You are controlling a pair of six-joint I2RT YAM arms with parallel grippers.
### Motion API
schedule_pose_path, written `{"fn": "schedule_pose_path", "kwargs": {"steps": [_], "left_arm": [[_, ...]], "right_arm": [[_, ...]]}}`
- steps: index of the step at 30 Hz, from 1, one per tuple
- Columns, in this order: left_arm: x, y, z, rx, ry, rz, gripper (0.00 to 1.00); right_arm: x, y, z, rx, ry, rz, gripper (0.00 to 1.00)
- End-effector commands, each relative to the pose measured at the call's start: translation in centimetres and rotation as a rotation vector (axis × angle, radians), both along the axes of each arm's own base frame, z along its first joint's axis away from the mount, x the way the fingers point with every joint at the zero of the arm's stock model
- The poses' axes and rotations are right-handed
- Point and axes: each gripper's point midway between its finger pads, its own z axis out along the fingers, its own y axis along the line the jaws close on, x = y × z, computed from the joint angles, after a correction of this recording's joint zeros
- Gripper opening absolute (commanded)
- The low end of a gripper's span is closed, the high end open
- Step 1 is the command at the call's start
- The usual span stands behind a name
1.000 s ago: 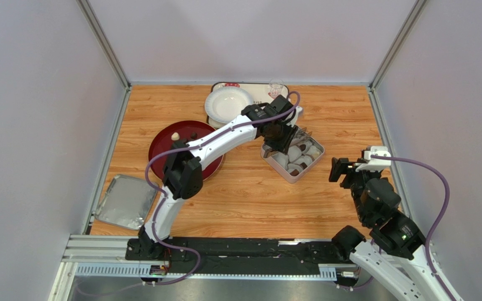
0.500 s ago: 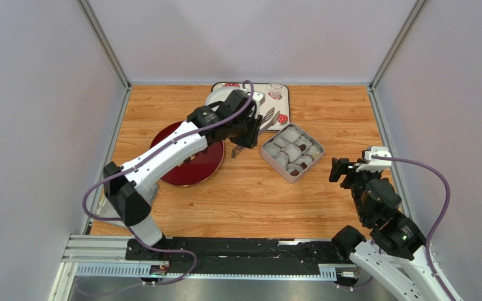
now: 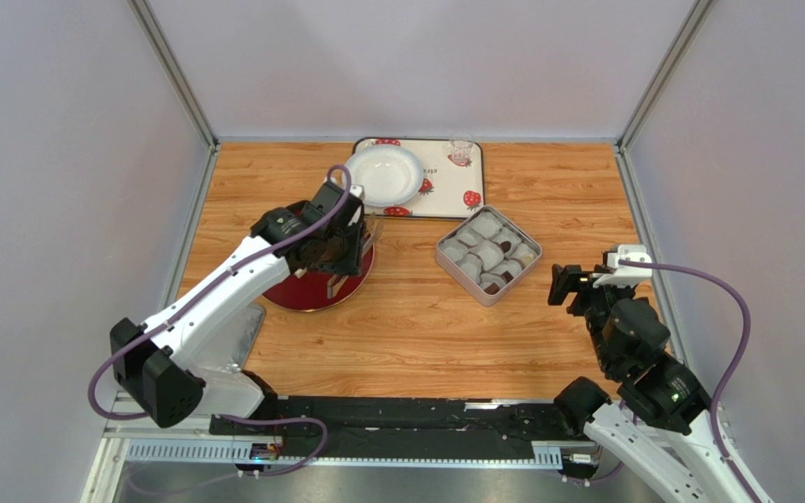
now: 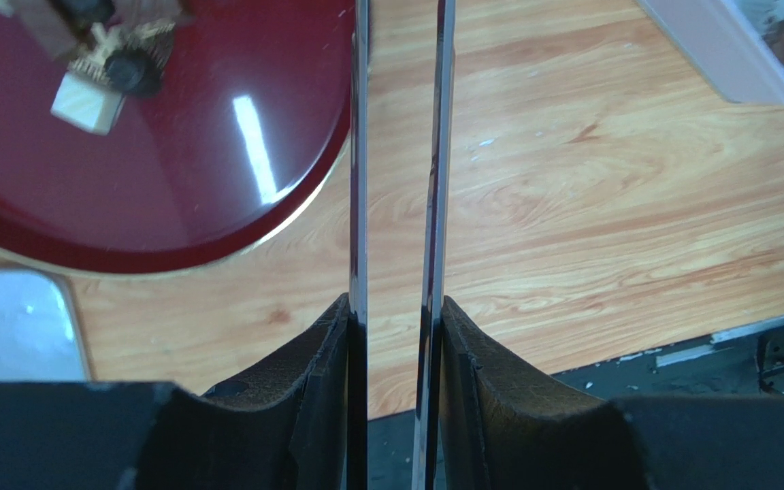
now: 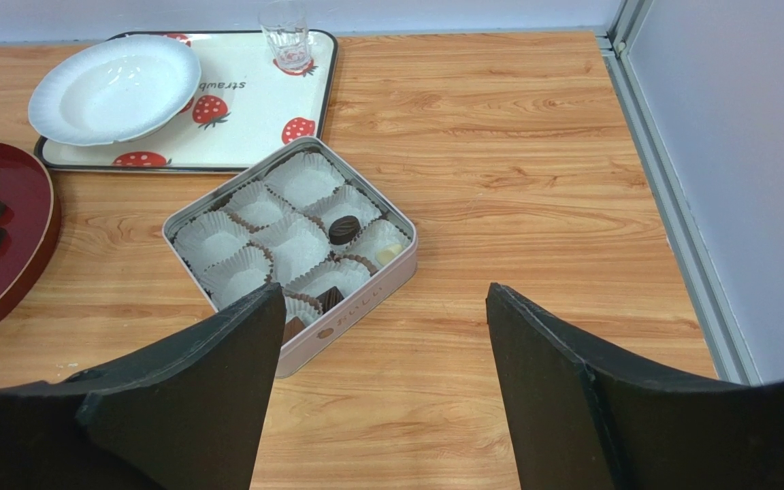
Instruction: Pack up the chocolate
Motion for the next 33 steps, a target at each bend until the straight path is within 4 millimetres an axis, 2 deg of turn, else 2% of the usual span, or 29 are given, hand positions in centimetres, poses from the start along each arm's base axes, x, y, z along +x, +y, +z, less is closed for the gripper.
{"fn": "schedule_pose_path", "kwargs": {"steps": [1, 10, 20, 27, 33], "left_arm": [[-1.4, 3.1, -0.8, 0.002, 0.029, 0.104, 0.41], [-3.4, 8.5, -3.0, 0.064, 0.12, 0.27, 0.41], [-3.5, 13.2, -5.0, 0.118, 0.173, 0.398, 0.41], [-3.6, 14.0, -5.2, 0.128, 0.185, 0.421, 0.42], [-3.4, 14.2, -5.8, 0.129, 0.198, 0.43, 0.46]], "right_arm": [[0.1, 0.4, 1.3, 0.031, -0.045, 0.019, 0.77], [0.1, 0.6, 1.4, 0.039, -0.048, 0.03, 0.77], [0.0, 0.9, 1.4, 0.047, -0.053, 0.049, 0.77], [0.0, 1.1, 1.4, 0.047, -0.053, 0.058, 0.77], [-0.1, 1.0, 1.6, 0.053, -0.061, 0.058, 0.77]]}}
